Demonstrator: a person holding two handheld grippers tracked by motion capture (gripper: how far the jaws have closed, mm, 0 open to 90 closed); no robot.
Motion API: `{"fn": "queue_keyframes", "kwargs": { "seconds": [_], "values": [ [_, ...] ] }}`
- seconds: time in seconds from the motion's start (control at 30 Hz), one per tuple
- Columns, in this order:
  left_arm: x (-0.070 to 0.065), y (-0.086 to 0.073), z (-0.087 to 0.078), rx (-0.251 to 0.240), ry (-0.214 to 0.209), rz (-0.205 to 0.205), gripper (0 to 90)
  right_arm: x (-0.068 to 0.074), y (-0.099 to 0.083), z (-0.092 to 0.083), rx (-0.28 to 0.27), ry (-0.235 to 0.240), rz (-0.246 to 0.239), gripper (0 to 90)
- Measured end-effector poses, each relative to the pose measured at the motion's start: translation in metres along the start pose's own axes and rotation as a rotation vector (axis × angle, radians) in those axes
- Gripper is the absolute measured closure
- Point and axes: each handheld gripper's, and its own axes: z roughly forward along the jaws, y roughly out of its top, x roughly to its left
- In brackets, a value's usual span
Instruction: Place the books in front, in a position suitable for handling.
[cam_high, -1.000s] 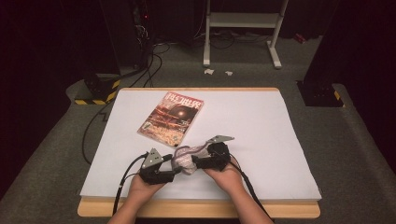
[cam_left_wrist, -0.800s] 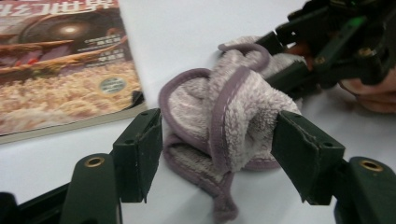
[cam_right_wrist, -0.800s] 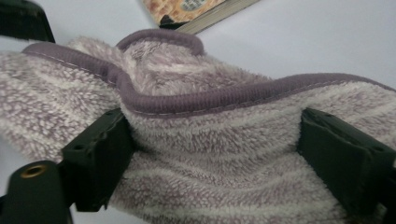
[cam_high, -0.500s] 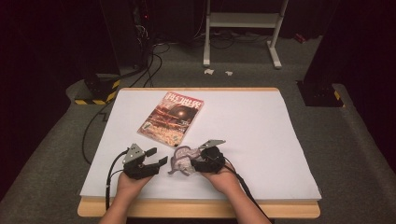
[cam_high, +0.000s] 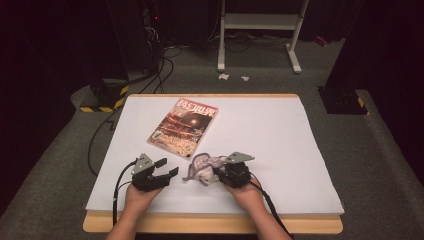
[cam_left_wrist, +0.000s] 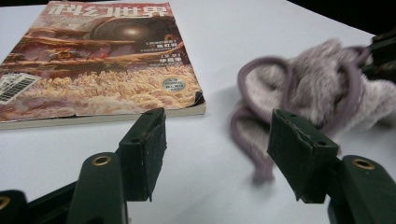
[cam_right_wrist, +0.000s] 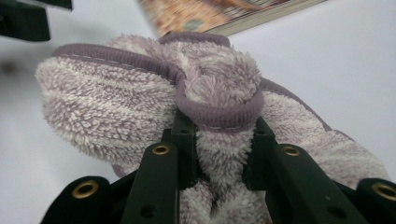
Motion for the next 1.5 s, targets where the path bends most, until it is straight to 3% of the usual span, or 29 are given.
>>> {"fn": "queue_keyframes", "kwargs": {
  "seconds": [0.03,0.1,0.13,0.27,0.57,1.03,1.5],
  "values": [
    [0.0,0.0,0.0,0.0,0.001,0.0,37.4,-0.009,-0.003,-0.012,-0.032,-0.021,0.022,71.9],
    [0.0,0.0,0.0,0.0,0.004,0.0,37.5,-0.013,-0.004,-0.017,-0.046,-0.031,0.029,71.9],
    [0.0,0.0,0.0,-0.001,0.007,0.0,37.7,-0.023,-0.006,-0.031,-0.077,-0.05,0.054,71.9],
    [-0.001,0.0,0.0,-0.004,0.005,0.0,38.3,-0.04,-0.008,-0.053,-0.128,-0.084,0.088,71.9],
    [-0.001,-0.001,0.002,0.006,0.019,0.022,38.7,-0.065,-0.01,-0.089,-0.205,-0.161,0.126,71.8],
    [-0.001,-0.001,0.003,0.013,0.03,0.037,39.2,-0.093,-0.018,-0.122,-0.265,-0.254,0.192,71.5],
    [-0.001,-0.002,0.005,0.026,0.035,0.047,39.3,-0.102,-0.02,-0.133,-0.284,-0.285,0.214,71.3]
  ]
}}
